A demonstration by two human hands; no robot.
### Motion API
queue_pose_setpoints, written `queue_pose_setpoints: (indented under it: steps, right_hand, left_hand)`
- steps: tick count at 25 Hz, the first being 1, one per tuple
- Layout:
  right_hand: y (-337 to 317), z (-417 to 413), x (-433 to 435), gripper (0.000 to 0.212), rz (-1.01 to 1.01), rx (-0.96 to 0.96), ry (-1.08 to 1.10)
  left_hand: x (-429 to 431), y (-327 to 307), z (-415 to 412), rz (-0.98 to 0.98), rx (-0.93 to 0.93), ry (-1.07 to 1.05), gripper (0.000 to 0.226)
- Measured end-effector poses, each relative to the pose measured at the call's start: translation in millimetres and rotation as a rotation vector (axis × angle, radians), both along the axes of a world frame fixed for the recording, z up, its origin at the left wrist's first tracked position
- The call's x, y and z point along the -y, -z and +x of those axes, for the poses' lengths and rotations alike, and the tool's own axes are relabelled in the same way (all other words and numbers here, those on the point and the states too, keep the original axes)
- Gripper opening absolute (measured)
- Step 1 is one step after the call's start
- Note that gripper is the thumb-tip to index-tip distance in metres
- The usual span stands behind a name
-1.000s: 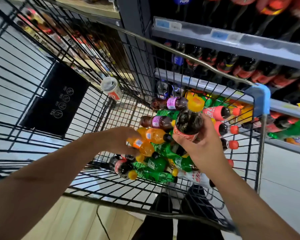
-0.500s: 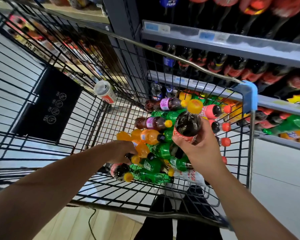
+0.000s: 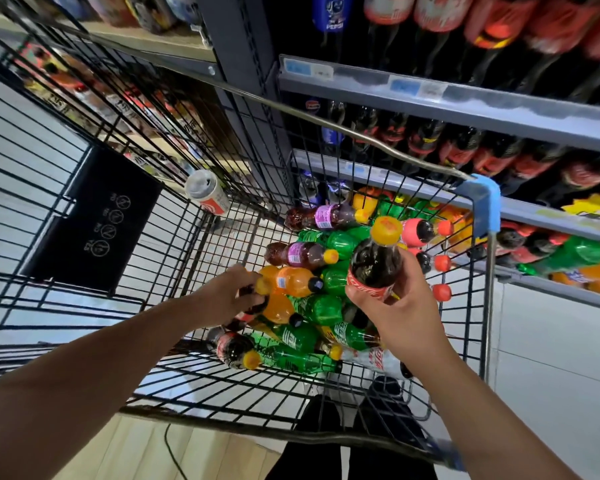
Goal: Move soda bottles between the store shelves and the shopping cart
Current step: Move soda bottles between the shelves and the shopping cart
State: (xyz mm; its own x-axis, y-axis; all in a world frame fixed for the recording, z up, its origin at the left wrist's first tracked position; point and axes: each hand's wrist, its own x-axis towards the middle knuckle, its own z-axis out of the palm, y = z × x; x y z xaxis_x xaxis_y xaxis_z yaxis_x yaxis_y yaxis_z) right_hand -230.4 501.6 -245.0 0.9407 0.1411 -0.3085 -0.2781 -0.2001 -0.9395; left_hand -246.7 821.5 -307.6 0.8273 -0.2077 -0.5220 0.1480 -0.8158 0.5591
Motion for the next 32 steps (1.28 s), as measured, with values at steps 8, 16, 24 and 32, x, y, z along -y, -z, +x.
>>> queue_pose_setpoints:
  steps: [8, 16, 24, 32]
  right_hand:
    - [-29.5, 1.1, 5.8, 0.059, 0.0, 0.02, -0.056]
    - [-119.5, 14.2, 30.2, 0.056, 0.022, 0.158, -0.076]
    - [-228.0, 28.9, 103.8, 0.057, -0.002, 0.446, 0.189]
    - [-314.5, 48.5, 251.0, 0.053, -0.014, 0.685, 0.31]
  left_hand:
    - [20.3, -76.1, 23.0, -0.415, 0.081, -0.471, 0.023]
    - [107.5, -194.8, 67.7, -0.784, 0.236, -0.41, 0.025]
    - [204.1, -324.5, 89.1, -0.761, 0.704, -0.279, 0.03]
    - [339.6, -419.8, 119.4, -0.772, 0.958, -0.216, 0.024]
